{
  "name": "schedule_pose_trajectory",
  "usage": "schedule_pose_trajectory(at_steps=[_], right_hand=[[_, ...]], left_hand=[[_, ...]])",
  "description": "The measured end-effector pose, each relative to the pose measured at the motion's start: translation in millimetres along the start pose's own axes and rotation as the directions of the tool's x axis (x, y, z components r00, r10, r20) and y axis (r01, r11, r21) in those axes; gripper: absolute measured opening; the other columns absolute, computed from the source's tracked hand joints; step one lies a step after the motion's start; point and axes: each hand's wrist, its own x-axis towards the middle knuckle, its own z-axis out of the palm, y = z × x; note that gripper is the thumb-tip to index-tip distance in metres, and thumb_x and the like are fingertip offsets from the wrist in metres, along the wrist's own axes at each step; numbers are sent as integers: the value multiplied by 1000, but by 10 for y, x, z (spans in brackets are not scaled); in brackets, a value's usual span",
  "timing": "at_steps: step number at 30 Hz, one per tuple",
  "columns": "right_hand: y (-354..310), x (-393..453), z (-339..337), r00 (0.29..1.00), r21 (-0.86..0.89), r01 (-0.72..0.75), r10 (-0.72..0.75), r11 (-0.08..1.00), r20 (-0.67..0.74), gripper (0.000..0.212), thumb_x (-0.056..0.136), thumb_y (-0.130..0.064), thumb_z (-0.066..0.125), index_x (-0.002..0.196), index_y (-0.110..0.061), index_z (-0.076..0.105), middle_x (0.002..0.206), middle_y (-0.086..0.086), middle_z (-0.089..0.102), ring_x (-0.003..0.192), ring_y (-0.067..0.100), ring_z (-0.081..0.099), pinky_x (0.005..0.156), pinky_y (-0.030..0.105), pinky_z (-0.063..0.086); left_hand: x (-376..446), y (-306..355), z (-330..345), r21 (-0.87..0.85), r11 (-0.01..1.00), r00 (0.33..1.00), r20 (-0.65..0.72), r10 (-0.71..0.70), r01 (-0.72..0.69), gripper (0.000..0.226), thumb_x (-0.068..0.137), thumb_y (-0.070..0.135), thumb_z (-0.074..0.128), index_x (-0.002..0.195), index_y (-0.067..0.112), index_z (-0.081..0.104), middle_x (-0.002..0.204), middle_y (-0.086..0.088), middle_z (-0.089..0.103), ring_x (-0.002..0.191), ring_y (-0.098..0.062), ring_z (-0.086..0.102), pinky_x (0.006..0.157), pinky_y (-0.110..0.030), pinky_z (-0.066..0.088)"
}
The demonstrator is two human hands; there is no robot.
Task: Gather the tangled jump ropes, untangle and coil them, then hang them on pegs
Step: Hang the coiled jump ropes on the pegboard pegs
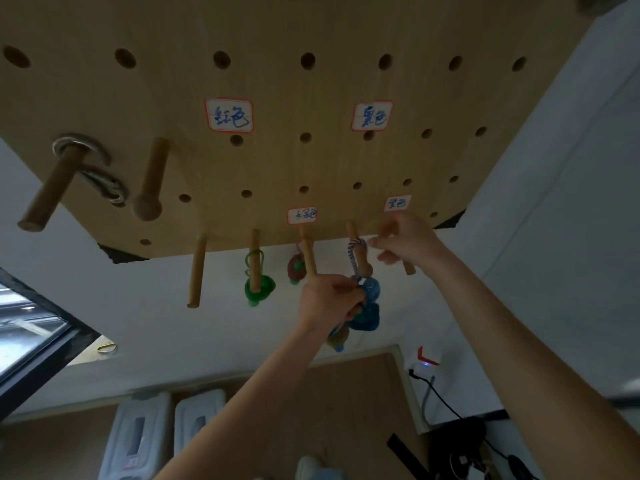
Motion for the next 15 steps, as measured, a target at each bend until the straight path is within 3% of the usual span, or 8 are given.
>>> schedule_pose_trajectory(at_steps=[2,4,5,9,12,15], right_hand=[[197,-216,-99,995,-8,20,-19,1000,99,7,82,-9,68,89,-7,66,82,11,70,64,18,68,52,25,51],[376,-428,-130,973,104,-9,-15,994,232,8,79,-2,69,84,-8,70,75,12,72,63,16,69,50,18,49],[454,-477,-149,976,156,-7,-27,988,215,10,78,2,69,82,-8,71,73,12,72,64,16,69,53,17,50],[678,-506,-256,995,183,44,-59,982,76,10,75,6,70,79,-3,71,66,6,70,60,14,68,59,17,54],[796,-437,-239,990,-22,95,-97,995,-106,9,72,3,71,79,-2,70,66,2,67,58,11,63,60,13,50],[844,-338,-199,935,-176,163,-209,971,-287,12,68,2,71,79,-3,70,73,0,63,65,11,56,56,0,39]], left_hand=[[18,70,37,-90,996,1000,27,-2,4,14,78,10,67,65,13,68,49,3,63,47,-8,59,51,-19,52],[33,116,135,-94,996,998,60,15,-9,9,78,11,70,70,9,68,45,5,61,43,-7,58,48,-19,50],[37,133,196,-88,996,997,80,23,-16,7,78,11,70,73,7,68,44,6,61,42,-6,58,47,-18,49],[45,185,432,-105,994,989,149,18,-2,16,79,8,69,65,10,62,47,5,63,45,-6,60,52,-19,54],[78,228,555,-100,994,990,127,56,-44,21,81,6,66,61,10,60,60,-8,64,62,-23,63,72,-37,58],[152,283,682,48,984,986,5,169,-169,16,85,6,59,70,3,65,70,-12,67,69,-25,64,73,-38,56]])
